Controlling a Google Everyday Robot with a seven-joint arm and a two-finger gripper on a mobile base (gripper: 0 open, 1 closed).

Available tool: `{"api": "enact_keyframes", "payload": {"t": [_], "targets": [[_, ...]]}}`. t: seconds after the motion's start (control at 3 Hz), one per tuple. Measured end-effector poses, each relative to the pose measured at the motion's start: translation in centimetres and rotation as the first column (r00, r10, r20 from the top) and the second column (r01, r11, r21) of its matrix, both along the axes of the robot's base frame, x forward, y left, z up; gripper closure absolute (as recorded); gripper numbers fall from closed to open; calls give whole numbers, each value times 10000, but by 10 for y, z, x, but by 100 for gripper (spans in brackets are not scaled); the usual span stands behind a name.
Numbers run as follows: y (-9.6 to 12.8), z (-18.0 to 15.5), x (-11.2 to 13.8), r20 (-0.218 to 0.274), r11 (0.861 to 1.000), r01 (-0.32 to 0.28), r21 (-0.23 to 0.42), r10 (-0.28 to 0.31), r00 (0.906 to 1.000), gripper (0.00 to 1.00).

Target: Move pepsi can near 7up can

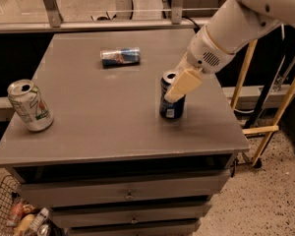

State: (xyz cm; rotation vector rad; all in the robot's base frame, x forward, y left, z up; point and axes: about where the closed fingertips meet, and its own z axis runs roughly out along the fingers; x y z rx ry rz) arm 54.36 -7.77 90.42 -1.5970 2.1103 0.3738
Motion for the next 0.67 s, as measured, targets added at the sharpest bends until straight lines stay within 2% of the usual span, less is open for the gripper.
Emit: {"api": "enact_keyframes", "payload": {"t": [0.33,0.67], "targets": [[11,7,4,246,9991,-391,163,387,9989,65],[32,41,1,1098,9912,-1162,632,1088,9880,88]]}}
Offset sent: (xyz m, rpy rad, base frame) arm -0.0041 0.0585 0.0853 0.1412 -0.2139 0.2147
